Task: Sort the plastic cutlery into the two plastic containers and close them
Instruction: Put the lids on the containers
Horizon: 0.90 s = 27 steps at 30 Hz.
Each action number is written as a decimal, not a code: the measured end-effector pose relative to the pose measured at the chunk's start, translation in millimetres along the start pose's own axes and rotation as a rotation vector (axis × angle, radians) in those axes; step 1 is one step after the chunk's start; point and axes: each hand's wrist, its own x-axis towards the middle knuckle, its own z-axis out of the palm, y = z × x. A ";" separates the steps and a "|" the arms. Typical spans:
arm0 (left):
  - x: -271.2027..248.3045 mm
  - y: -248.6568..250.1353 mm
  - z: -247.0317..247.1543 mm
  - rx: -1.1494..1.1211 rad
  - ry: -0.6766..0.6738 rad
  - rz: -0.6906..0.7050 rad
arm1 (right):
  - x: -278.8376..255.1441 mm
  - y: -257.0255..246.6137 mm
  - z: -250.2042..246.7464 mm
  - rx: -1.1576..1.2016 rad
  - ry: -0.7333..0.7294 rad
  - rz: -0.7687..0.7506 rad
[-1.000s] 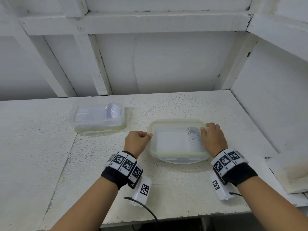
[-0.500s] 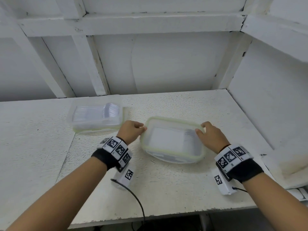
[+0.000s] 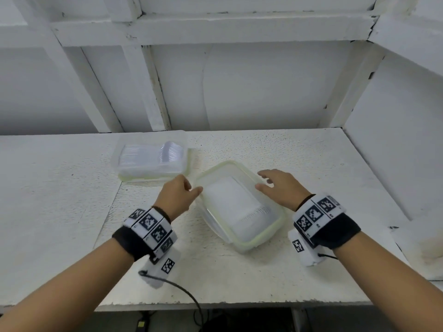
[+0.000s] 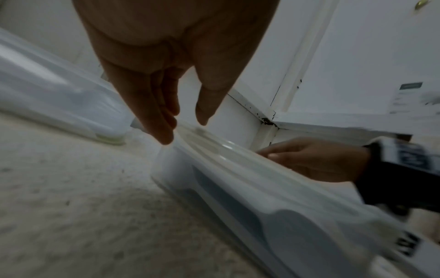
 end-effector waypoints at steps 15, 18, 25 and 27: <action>21.8 6.3 16.0 -0.508 -0.093 -0.228 | 15.2 -7.1 9.7 0.215 0.100 0.106; 27.0 5.5 20.1 -0.532 -0.093 -0.231 | 14.1 -7.7 13.4 0.241 0.130 0.125; 23.1 -0.5 25.3 -0.662 -0.109 -0.238 | 15.1 -6.0 17.3 0.285 0.157 0.142; 18.8 1.7 24.1 -0.732 -0.135 -0.233 | 15.5 -4.6 17.6 0.301 0.158 0.147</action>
